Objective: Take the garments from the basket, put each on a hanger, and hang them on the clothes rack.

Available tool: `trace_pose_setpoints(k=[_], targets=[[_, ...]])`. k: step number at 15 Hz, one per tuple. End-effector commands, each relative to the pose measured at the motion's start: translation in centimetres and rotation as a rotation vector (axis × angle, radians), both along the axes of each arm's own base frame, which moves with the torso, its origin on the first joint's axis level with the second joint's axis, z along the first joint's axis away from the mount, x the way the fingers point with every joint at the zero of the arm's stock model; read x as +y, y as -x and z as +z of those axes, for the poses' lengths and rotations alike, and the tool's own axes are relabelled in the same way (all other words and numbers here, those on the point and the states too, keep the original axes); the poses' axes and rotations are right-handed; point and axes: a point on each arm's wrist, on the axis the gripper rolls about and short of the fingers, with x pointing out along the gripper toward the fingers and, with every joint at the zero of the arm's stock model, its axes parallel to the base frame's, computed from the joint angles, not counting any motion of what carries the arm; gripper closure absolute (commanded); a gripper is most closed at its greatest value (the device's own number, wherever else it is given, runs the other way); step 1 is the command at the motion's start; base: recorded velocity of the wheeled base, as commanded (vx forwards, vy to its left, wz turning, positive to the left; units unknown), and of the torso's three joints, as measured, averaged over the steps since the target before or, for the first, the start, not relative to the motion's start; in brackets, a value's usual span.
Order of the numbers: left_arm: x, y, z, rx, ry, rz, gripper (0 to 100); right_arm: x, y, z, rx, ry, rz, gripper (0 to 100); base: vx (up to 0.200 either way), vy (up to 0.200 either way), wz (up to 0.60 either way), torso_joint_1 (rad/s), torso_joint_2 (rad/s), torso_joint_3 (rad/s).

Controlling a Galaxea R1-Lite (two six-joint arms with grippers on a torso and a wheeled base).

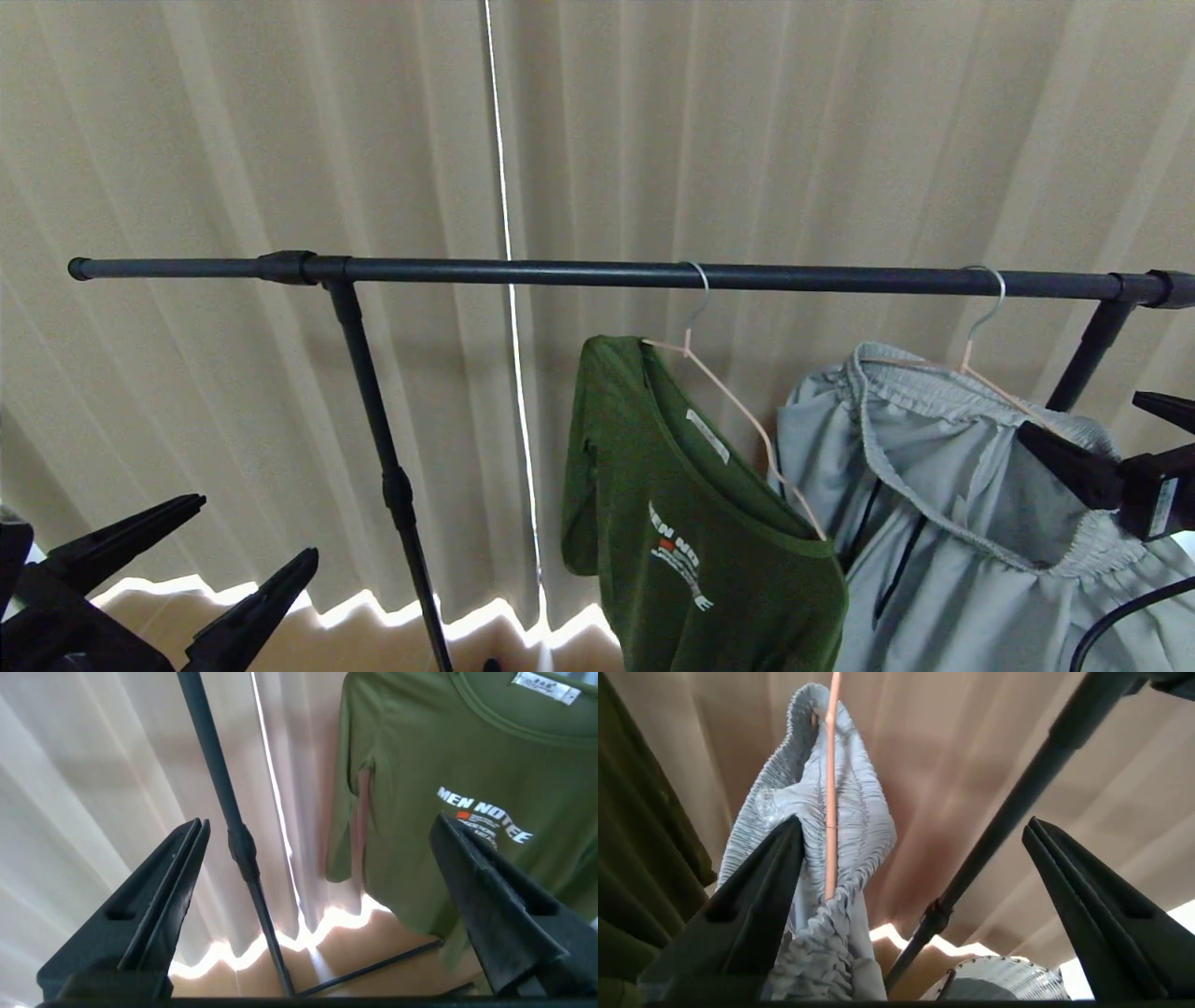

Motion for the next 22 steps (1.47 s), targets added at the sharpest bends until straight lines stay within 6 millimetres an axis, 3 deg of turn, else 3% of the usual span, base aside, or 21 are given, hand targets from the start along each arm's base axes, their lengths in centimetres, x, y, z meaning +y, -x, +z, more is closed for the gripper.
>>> trace_pose_setpoints(k=[1,5,8,10,14,15,18,19,22], targets=[[0.0,0.0,0.0,0.001,0.0,0.0,0,0.1,0.0,0.3,-0.013,-0.005,0.024,0,0.0,0.0,0.0,0.0,0.0,0.0],[0.0,-0.1,0.0,-0.001,0.0,0.001,0,0.3,-0.3,1.1,-0.035,-0.002,0.123,0,0.0,0.0,0.0,0.0,0.0,0.0],[0.0,0.0,0.1,-0.005,0.002,0.001,0,0.3,-3.2,2.3,0.013,0.021,0.115,0,0.0,0.0,0.0,0.0,0.0,0.0],[0.0,0.0,0.2,-0.009,0.005,0.005,0,0.3,-3.1,2.1,0.013,0.021,0.115,0,0.0,0.0,0.0,0.0,0.0,0.0],[0.1,0.2,0.2,-0.017,0.011,0.01,0,0.3,-0.8,2.2,-0.029,0.021,0.112,0,0.0,0.0,0.0,0.0,0.0,0.0],[0.6,1.3,-0.2,-0.039,0.022,0.021,0,0.2,1.5,2.4,-0.08,0.023,0.112,0,0.0,0.0,0.0,0.0,0.0,0.0],[1.4,2.3,-0.8,-0.036,0.016,0.103,0,0.1,4.1,2.2,-0.13,0.024,0.105,0,0.0,0.0,0.0,0.0,0.0,0.0],[2.0,3.1,-1.3,-0.008,0.009,0.185,0,0.0,5.8,1.6,-0.157,0.017,0.097,0,0.0,0.0,0.0,0.0,0.0,0.0],[3.2,5.4,-2.8,0.052,-0.005,0.309,0,-0.2,8.2,-0.8,-0.155,0.019,0.068,0,0.0,0.0,0.0,0.0,0.0,0.0]])
